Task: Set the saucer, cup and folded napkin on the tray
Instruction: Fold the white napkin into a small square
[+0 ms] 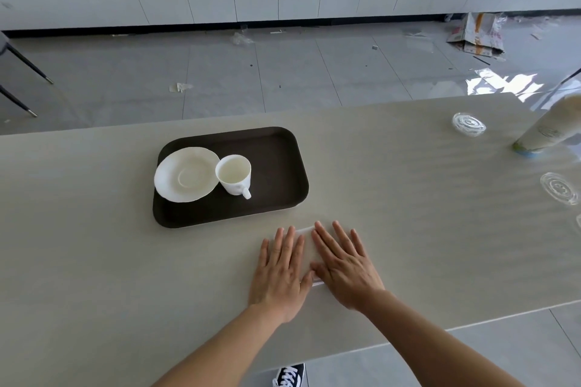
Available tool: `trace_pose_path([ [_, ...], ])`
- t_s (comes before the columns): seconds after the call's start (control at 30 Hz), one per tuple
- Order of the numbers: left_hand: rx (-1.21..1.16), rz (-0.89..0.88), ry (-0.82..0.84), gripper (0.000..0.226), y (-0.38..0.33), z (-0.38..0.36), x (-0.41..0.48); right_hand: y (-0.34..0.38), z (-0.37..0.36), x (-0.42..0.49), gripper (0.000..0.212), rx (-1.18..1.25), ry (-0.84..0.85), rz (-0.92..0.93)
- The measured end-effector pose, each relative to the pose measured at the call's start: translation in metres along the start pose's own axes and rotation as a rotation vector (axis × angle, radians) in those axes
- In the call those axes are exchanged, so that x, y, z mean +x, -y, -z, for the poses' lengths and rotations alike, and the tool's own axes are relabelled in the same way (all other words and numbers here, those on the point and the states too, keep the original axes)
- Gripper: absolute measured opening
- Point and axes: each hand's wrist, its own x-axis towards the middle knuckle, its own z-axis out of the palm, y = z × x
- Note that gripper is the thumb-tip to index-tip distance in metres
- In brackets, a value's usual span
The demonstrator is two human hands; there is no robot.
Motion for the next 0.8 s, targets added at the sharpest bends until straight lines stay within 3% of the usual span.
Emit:
trace_pose_path([
  [0.1, -0.171, 0.093, -0.055, 0.074, 0.001, 0.007, -0.009, 0.008, 0.001, -0.004, 0.073, 0.059, -0.026, -0.041],
  [0.23, -0.380, 0.308, -0.230, 0.061, 0.002, 0.020, -0.024, 0.026, 0.007, -0.018, 0.077, 0.237, -0.121, -0.251],
  [0.37, -0.548, 0.502, -0.131, 0.034, 0.003, 0.030, -0.022, 0.038, 0.016, -0.028, 0.056, 0.207, -0.283, -0.440],
  [0.5, -0.622, 0.525, -0.113, 0.014, -0.002, 0.036, -0.023, 0.044, 0.024, -0.030, 0.033, 0.265, -0.177, -0.533],
  [0.8, -0.619, 0.580, -0.077, 0.010, -0.010, 0.035, -0.017, 0.046, 0.039, -0.013, 0.033, 0.375, -0.051, -0.658],
])
